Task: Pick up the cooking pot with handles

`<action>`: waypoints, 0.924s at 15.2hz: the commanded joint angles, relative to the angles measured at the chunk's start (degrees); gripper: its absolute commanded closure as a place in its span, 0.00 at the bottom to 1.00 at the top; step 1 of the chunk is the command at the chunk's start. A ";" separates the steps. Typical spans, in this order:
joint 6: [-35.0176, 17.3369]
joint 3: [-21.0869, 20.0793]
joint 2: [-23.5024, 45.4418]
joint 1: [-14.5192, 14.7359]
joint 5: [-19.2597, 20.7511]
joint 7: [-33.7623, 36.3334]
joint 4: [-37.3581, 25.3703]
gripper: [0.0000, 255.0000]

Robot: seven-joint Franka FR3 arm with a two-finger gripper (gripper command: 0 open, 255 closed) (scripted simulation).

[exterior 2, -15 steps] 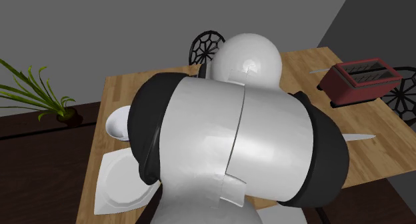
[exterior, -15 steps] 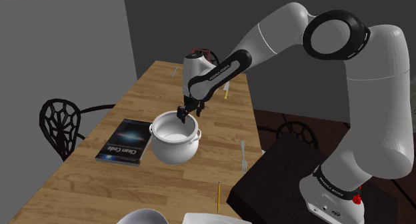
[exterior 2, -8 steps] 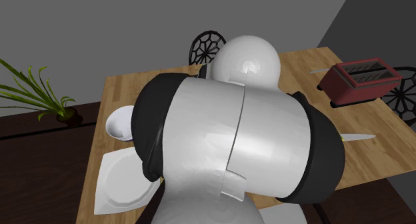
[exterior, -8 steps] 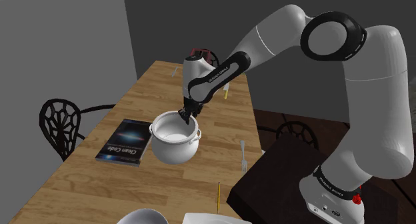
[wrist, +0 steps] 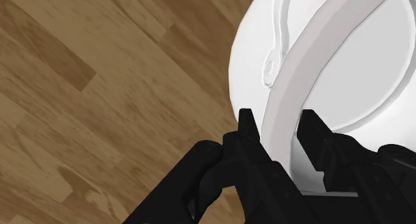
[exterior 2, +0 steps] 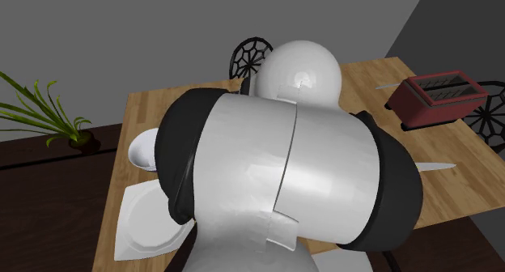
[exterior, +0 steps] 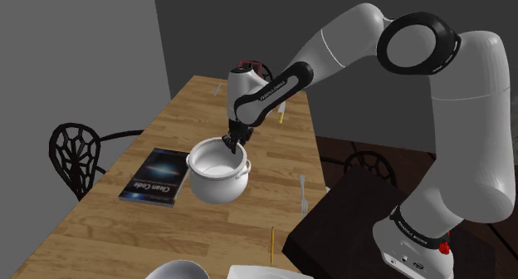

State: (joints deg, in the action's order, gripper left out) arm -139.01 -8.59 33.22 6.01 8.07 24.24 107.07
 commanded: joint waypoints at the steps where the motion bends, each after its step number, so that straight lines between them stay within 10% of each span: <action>1: 1.08 -0.11 -1.19 -0.20 -0.19 -0.21 -0.07 1.00; 14: 7.34 -1.01 -6.99 -0.82 -1.52 -1.11 -0.59 1.00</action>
